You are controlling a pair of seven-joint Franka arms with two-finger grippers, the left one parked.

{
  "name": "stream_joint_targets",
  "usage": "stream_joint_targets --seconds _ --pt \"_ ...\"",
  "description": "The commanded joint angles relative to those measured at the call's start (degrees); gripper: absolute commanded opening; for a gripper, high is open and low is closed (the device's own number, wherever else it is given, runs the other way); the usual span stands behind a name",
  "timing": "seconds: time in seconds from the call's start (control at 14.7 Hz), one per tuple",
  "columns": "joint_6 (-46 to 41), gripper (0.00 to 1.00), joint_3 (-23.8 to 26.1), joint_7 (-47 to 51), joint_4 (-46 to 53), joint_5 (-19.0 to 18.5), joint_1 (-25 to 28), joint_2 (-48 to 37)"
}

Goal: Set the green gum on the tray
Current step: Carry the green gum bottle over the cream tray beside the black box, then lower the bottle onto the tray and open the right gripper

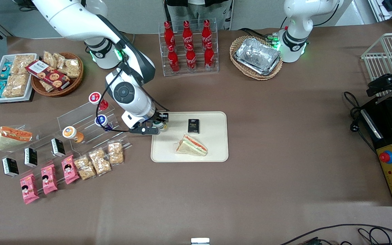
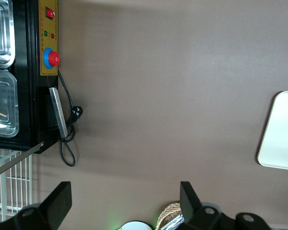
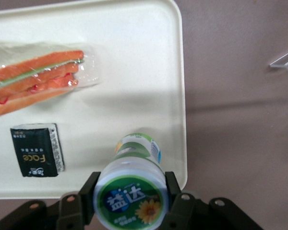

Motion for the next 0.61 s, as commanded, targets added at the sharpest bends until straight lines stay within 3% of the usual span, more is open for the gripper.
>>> stream_joint_targets --seconds 0.0,0.54 --pt "2.72 0.18 0.17 1.27 -0.48 -0.94 0.54 1.91" --pt "4.65 0.18 0.17 1.27 -0.48 -3.32 0.54 4.99"
